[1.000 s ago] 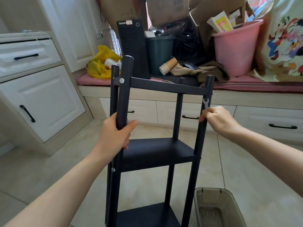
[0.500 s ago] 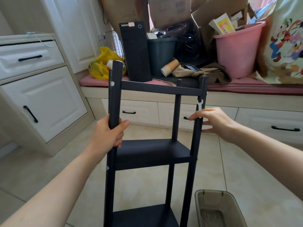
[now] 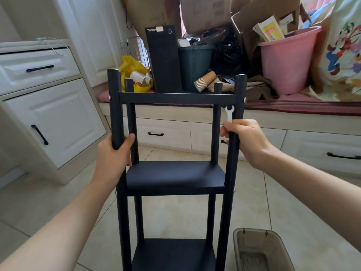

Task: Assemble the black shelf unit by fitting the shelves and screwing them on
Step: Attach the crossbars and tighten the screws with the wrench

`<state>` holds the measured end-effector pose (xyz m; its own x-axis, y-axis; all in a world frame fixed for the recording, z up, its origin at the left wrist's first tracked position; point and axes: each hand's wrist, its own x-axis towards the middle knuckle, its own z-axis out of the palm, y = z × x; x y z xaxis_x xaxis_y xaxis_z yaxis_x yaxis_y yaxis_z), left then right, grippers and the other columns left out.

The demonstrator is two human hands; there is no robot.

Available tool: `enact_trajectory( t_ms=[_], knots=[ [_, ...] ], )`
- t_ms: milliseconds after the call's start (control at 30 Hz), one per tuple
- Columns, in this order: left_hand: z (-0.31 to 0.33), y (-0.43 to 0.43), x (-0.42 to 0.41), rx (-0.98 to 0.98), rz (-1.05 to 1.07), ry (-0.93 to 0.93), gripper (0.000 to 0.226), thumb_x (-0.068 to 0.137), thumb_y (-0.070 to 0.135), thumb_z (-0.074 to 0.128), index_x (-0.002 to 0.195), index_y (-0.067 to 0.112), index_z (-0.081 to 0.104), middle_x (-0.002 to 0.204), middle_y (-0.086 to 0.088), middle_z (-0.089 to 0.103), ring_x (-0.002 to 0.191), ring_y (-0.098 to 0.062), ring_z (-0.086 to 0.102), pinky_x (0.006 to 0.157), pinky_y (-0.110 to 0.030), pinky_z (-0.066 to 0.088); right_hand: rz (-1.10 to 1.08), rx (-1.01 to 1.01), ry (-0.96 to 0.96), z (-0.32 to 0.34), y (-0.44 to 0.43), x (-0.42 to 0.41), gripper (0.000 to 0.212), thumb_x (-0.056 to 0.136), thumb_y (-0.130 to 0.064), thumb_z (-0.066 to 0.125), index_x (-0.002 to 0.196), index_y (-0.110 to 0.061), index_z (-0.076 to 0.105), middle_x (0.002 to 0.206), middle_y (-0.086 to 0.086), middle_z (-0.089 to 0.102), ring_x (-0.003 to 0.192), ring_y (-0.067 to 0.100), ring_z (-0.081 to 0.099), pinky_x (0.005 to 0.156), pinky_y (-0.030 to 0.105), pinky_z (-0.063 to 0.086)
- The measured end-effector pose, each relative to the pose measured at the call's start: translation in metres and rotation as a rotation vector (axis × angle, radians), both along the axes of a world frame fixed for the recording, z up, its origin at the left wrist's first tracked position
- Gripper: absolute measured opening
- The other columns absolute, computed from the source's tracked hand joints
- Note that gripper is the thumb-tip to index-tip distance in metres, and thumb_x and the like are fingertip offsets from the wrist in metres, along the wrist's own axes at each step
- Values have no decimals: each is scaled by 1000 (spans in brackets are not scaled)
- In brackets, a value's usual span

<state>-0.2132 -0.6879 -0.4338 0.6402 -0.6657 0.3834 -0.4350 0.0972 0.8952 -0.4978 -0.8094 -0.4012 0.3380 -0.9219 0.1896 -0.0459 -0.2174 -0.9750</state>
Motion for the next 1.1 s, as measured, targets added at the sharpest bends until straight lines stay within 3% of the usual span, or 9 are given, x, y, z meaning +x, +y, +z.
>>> enact_trajectory(
  t_ms=[133, 300, 467, 600, 800, 900, 967, 1100],
  knots=[
    [-9, -2, 11, 14, 64, 30, 25, 99, 32, 63, 84, 14, 55, 50, 7, 44, 44, -8, 44, 47, -19, 49, 30, -9, -40, 7, 14, 9, 42, 97, -14, 55, 57, -14, 66, 81, 10, 54, 76, 19, 49, 73, 31, 42],
    [-20, -5, 23, 77, 150, 68, 30, 101, 39, 57, 93, 10, 56, 61, 2, 50, 53, -10, 51, 59, -23, 45, 41, -36, -47, 6, 30, 23, 43, 94, -15, 57, 52, -17, 67, 90, 3, 47, 73, 16, 45, 69, 25, 34],
    [-23, -5, 27, 101, 198, 69, 21, 104, 39, 52, 93, 20, 50, 71, -5, 55, 63, -16, 54, 60, -26, 41, 69, -48, -62, 9, 42, 33, 43, 93, -16, 59, 51, -19, 69, 98, 4, 44, 84, 15, 45, 86, 29, 36],
    [-25, -9, 23, 101, 169, 78, 16, 107, 33, 46, 111, 17, 41, 86, -6, 52, 69, -16, 53, 62, -25, 42, 58, -15, -50, 9, 46, 35, 44, 94, -16, 59, 51, -19, 69, 100, -3, 47, 89, 13, 47, 94, 32, 37],
    [-26, -14, 21, 103, 116, 117, 16, 109, 29, 37, 119, 16, 37, 96, -1, 49, 79, -13, 53, 78, -30, 46, 54, -14, -35, 6, 51, 35, 42, 94, -18, 60, 54, -18, 71, 105, 2, 46, 87, 9, 49, 93, 31, 35],
    [-24, -14, 22, 156, 115, 61, 25, 109, 30, 38, 127, 12, 39, 105, -6, 53, 83, -17, 57, 72, -28, 45, 47, -15, -34, 7, 50, 34, 41, 95, -18, 60, 56, -18, 72, 105, 0, 46, 86, 8, 49, 91, 30, 35],
    [-22, -13, 25, 241, 130, -26, 31, 108, 26, 44, 134, 9, 39, 115, -7, 57, 98, -25, 61, 78, -32, 45, 60, -16, -32, 7, 50, 34, 41, 96, -19, 59, 58, -19, 73, 105, -3, 46, 87, 7, 49, 91, 30, 34],
    [-17, -9, 19, 380, 99, -130, 64, 97, 4, 58, 150, 3, 21, 146, -16, 48, 133, -35, 47, 109, -45, 41, 111, -27, 5, 11, 46, 33, 35, 95, -20, 59, 66, -18, 78, 114, -4, 55, 103, 12, 56, 99, 39, 42]
  ],
)
